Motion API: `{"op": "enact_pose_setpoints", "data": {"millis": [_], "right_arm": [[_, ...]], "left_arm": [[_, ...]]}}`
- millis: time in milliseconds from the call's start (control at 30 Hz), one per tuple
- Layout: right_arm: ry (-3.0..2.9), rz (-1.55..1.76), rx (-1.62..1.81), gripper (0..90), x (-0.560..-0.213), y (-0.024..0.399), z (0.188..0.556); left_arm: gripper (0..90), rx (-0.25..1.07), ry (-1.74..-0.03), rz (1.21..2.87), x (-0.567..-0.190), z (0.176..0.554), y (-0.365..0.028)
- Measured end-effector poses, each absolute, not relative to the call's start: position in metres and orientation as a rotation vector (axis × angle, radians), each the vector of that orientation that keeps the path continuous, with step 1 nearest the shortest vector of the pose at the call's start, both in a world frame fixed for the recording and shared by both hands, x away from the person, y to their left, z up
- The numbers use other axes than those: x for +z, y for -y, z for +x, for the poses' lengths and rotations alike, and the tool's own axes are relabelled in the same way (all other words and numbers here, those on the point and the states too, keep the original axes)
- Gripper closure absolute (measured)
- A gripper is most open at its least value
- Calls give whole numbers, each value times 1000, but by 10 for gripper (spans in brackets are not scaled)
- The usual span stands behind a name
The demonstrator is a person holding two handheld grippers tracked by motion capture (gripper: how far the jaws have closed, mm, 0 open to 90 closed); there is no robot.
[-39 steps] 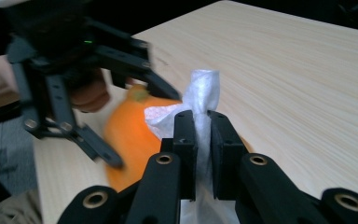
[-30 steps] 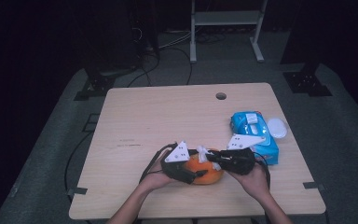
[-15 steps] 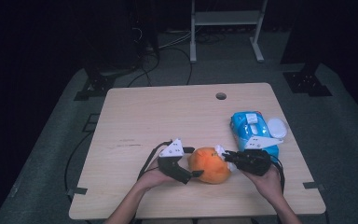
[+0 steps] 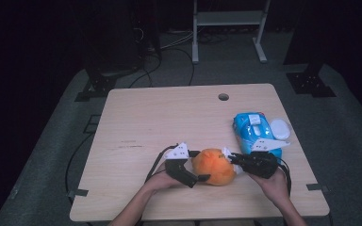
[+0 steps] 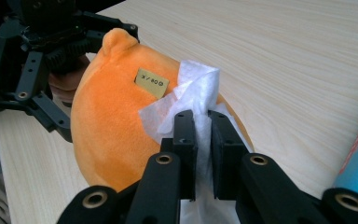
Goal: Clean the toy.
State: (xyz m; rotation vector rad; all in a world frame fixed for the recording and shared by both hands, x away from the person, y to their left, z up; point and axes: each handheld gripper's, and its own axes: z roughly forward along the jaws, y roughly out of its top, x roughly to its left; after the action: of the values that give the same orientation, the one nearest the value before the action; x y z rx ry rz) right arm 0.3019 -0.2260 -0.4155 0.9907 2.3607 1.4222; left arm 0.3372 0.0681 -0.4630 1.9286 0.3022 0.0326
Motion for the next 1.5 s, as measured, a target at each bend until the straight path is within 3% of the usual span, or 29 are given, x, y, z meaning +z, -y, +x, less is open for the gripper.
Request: {"op": "enact_pose_setpoints", "data": {"millis": [33, 67, 100, 167, 300, 500, 733, 1000, 1300, 1500], "right_arm": [[-2357, 989, 1431, 815, -415, 224, 302], [-2357, 989, 1431, 815, -415, 224, 302], [-2349, 980, 1442, 816, -412, 222, 302], [-2340, 975, 1460, 817, -408, 219, 302], [-2345, 966, 1486, 817, -407, 210, 306], [-2382, 959, 1506, 817, -411, 190, 313], [-2419, 1041, 1467, 816, -429, 189, 324], [-2314, 980, 1572, 816, -399, 198, 314], [-2309, 816, 1645, 816, -372, 180, 300], [-2367, 818, 1529, 816, -382, 173, 304]], "left_arm": [[194, 38, -308, 1937, -461, 336, -69], [194, 36, -307, 1951, -457, 335, -69], [280, 51, -296, 1969, -452, 333, -70], [294, 72, -280, 2007, -440, 329, -70], [297, 161, -284, 2090, -406, 319, -79], [296, 204, -282, 2135, -387, 315, -91], [286, 170, -355, 2156, -402, 322, -90], [265, 212, -369, 2132, -402, 320, -78], [254, 249, -376, 2106, -405, 315, -62], [204, 266, -345, 2106, -404, 313, -58]]}}
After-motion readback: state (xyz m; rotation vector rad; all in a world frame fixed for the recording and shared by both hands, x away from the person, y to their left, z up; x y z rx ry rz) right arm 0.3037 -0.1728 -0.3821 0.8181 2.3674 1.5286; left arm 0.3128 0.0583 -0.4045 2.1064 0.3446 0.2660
